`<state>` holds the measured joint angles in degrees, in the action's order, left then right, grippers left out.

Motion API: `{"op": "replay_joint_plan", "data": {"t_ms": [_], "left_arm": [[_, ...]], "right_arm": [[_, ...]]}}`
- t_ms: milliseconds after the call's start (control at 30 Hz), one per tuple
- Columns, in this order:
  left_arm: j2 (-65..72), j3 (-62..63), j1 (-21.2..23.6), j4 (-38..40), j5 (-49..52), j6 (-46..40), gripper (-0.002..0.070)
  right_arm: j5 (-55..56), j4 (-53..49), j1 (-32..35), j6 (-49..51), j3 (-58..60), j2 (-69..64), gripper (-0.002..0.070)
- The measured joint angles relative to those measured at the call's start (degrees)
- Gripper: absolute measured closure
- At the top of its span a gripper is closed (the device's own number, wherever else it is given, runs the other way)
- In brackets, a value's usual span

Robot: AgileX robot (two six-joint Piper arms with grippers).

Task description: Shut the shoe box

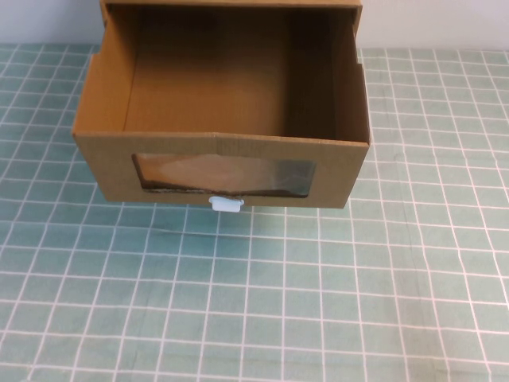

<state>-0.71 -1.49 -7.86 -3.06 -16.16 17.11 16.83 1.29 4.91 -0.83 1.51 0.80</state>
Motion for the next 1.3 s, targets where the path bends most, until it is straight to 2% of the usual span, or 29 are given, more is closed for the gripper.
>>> {"op": "replay_joint_plan", "data": {"t_ms": [100,267,433,600,733,833,1033,1200,1300], "left_arm": [[0.0,0.0,0.0,0.0,-5.5,0.1,0.068],[0.0,0.0,0.0,0.0,-8.0,0.3,0.068],[0.0,0.0,0.0,0.0,-16.4,4.9,0.068],[0.0,0.5,0.0,0.0,-31.8,6.8,0.068],[-0.1,7.6,0.0,0.0,-32.7,7.0,0.068],[-0.1,15.5,0.0,0.0,-28.0,5.2,0.068],[0.6,30.5,0.0,0.0,-19.7,1.5,0.068],[5.7,39.0,0.0,0.0,-16.5,1.4,0.068],[10.5,45.5,0.0,0.0,-3.9,2.1,0.068]], "right_arm": [[1.9,0.0,0.0,0.0,0.0,0.0,0.069],[4.0,0.0,0.0,0.0,0.0,0.0,0.069],[16.4,0.6,0.0,1.4,0.1,0.0,0.069],[31.0,4.7,0.0,10.8,0.0,0.0,0.069],[31.4,5.5,0.0,14.3,-5.8,0.0,0.069],[26.7,5.2,0.0,14.7,-13.7,0.0,0.069],[10.7,5.2,0.1,14.8,-32.2,-2.0,0.069],[-11.3,5.2,0.1,14.7,-49.5,-11.6,0.069],[-23.6,4.8,0.1,14.5,-60.1,-20.0,0.069]]}}
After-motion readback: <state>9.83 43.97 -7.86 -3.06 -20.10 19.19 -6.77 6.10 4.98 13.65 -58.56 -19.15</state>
